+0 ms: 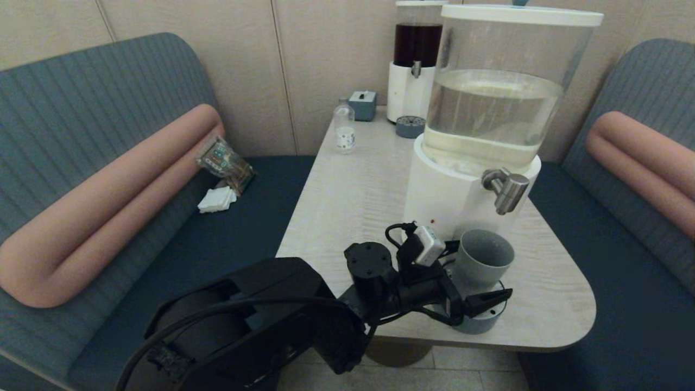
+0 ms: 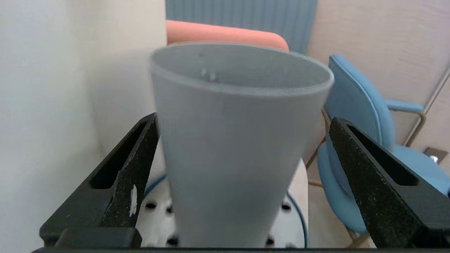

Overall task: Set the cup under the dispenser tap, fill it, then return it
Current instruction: Place the cup next to the water dispenser

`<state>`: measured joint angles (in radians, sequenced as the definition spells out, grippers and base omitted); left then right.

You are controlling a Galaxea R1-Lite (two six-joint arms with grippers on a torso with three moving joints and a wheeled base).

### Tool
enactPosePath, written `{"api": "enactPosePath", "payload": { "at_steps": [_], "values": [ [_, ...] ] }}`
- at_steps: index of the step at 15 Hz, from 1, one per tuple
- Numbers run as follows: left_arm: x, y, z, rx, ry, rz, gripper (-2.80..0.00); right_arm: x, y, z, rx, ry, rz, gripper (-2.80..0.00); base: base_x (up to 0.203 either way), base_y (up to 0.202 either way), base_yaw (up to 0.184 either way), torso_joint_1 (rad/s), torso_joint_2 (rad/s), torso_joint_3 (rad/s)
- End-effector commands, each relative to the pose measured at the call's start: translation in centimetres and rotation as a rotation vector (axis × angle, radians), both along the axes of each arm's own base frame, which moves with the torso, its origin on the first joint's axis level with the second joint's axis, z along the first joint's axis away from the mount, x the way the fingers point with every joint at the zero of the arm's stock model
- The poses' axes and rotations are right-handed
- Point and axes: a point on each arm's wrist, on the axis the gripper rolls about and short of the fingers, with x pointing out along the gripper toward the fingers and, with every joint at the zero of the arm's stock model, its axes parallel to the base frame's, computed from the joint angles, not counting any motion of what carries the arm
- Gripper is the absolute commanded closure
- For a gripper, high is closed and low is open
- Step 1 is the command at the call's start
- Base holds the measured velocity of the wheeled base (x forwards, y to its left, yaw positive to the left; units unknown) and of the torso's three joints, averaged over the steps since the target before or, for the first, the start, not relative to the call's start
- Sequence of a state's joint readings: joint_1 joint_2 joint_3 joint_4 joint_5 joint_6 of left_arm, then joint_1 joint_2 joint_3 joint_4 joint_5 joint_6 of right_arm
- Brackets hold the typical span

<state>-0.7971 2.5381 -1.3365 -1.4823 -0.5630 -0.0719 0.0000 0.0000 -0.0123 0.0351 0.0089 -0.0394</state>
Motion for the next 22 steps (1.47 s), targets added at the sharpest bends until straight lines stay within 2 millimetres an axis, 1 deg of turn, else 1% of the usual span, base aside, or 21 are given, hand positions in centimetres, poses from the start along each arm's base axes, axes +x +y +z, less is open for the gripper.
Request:
{"api": "enactPosePath", "payload": {
  "at_steps": [1,5,6,7,10,12,14,15,18,19,20,22],
  "values": [
    [0.1,-0.5,-0.5,0.0,0.001,-0.007,-2.8,0.0,0.0,0.0,-0.001,0.002,0.0,0.0,0.0,0.0,0.0,0.0,0.0,0.0],
    [0.3,-0.8,-0.5,0.001,0.015,-0.011,-2.8,0.0,0.0,0.0,-0.001,0.002,0.0,0.0,0.0,0.0,0.0,0.0,0.0,0.0],
    [0.3,-0.8,-0.5,0.001,0.015,-0.01,0.0,0.0,0.0,0.0,-0.001,0.002,0.0,0.0,0.0,0.0,0.0,0.0,0.0,0.0],
    [0.3,-0.9,-0.6,-0.001,0.017,-0.01,0.0,0.0,0.0,0.0,-0.001,0.002,0.0,0.0,0.0,0.0,0.0,0.0,0.0,0.0],
    [0.5,-1.1,0.1,-0.023,-0.003,-0.009,0.0,0.0,0.0,0.0,-0.001,0.002,0.0,0.0,0.0,0.0,0.0,0.0,0.0,0.0],
    [0.4,-1.0,0.2,-0.022,-0.001,-0.01,0.0,0.0,0.0,0.0,-0.001,0.002,0.0,0.0,0.0,0.0,0.0,0.0,0.0,0.0],
    [0.2,-0.7,0.3,-0.019,0.002,-0.008,0.0,0.0,0.0,0.0,-0.001,0.002,0.0,0.0,0.0,0.0,0.0,0.0,0.0,0.0],
    [-0.2,-0.3,0.8,-0.015,0.009,-0.003,0.0,0.0,0.0,0.0,-0.001,0.002,0.0,0.0,0.0,0.0,0.0,0.0,0.0,0.0],
    [-2.0,1.8,2.2,0.013,0.038,0.007,0.0,0.0,0.0,0.0,-0.001,0.002,0.0,0.0,0.0,0.0,0.0,0.0,0.0,0.0],
    [-2.3,2.7,2.7,0.01,0.036,0.017,0.0,0.0,0.0,0.0,-0.001,0.002,0.0,0.0,0.0,0.0,0.0,0.0,0.0,0.0],
    [-2.4,3.9,2.9,0.018,0.044,0.038,0.0,0.0,0.0,0.0,-0.001,0.002,0.0,0.0,0.0,0.0,0.0,0.0,0.0,0.0],
    [-2.2,7.1,4.5,0.021,0.049,0.093,0.0,0.0,0.0,0.0,-0.001,0.002,0.0,0.0,0.0,0.0,0.0,0.0,0.0,0.0]
  ]
}}
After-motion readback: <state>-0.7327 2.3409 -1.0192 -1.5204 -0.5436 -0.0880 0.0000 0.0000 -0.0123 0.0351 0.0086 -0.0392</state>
